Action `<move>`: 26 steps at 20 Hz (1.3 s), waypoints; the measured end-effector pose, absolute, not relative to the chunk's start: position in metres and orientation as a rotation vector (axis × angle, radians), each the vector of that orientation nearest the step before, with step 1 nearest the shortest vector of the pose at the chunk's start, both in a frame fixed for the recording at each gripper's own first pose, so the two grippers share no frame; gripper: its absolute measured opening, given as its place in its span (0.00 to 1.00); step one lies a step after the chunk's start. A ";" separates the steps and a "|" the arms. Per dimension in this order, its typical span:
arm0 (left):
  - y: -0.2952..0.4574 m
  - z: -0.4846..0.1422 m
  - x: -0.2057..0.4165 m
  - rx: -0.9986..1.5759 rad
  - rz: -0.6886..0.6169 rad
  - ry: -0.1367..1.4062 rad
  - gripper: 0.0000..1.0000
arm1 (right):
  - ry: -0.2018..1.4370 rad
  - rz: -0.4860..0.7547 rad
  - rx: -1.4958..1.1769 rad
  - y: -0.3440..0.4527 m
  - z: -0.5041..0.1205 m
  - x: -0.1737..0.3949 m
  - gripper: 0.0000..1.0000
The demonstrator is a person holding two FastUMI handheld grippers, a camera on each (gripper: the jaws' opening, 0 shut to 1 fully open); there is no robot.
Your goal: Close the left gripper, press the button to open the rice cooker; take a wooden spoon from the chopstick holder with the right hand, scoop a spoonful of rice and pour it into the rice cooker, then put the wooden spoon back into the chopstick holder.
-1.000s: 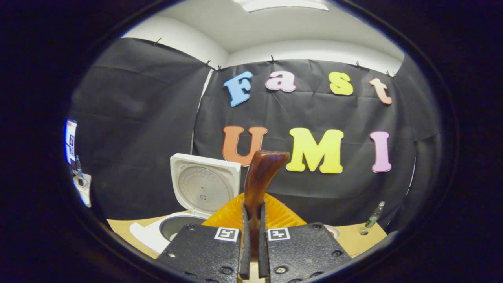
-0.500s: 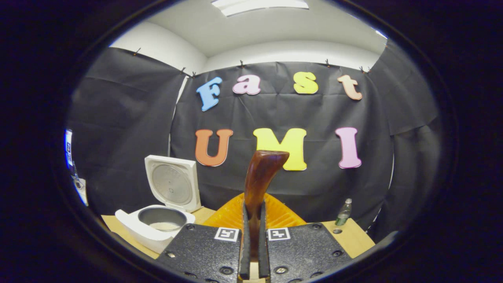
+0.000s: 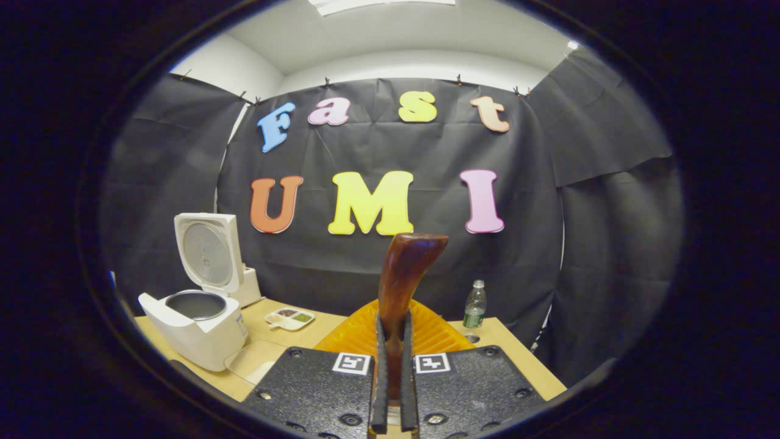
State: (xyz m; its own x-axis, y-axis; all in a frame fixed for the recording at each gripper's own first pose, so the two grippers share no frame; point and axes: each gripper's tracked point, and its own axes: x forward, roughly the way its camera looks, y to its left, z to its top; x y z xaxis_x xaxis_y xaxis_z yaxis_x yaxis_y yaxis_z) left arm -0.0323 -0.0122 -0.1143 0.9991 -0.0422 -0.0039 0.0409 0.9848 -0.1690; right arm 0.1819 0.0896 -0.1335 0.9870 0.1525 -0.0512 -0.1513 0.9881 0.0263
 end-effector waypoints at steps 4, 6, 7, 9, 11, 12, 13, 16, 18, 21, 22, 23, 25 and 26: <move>-0.011 -0.121 -0.005 -0.156 -0.023 0.024 0.94 | 0.123 0.149 0.019 0.072 -0.188 0.196 0.14; -0.007 -0.119 0.010 -0.160 -0.010 0.024 0.94 | 0.153 0.162 0.044 0.074 -0.204 0.203 0.14; -0.007 -0.117 0.019 -0.174 -0.015 0.023 0.94 | 0.168 0.166 0.069 0.074 -0.211 0.207 0.14; -0.006 -0.114 0.031 -0.204 -0.022 0.029 0.94 | 0.171 0.159 0.091 0.065 -0.216 0.213 0.20; -0.001 -0.111 0.044 -0.210 -0.017 0.041 0.94 | 0.163 0.129 0.102 0.054 -0.218 0.211 0.49; 0.003 -0.107 0.051 -0.207 -0.008 0.043 0.94 | 0.144 0.116 0.094 0.046 -0.209 0.207 0.66; 0.007 -0.102 0.057 -0.204 -0.003 0.042 0.94 | 0.124 0.104 0.079 0.041 -0.202 0.206 0.72; 0.015 -0.079 0.077 -0.186 0.012 0.026 0.94 | 0.114 0.068 0.046 0.025 -0.198 0.185 0.94; 0.022 -0.065 0.087 -0.173 0.032 0.010 0.94 | 0.138 0.067 0.066 0.025 -0.201 0.174 1.00; 0.029 -0.050 0.109 -0.183 0.034 -0.001 0.94 | 0.178 0.063 0.039 0.021 -0.208 0.160 1.00; 0.030 -0.046 0.117 -0.184 0.029 0.005 0.94 | 0.179 0.052 0.027 0.017 -0.207 0.156 1.00; 0.032 -0.042 0.124 -0.182 0.027 0.008 0.94 | 0.181 0.049 0.022 0.015 -0.205 0.152 1.00; 0.035 -0.029 0.141 -0.176 0.019 0.000 0.94 | 0.184 0.061 0.025 0.019 -0.201 0.143 1.00; 0.036 -0.024 0.149 -0.184 0.018 0.007 0.94 | 0.189 0.067 0.024 0.021 -0.201 0.139 1.00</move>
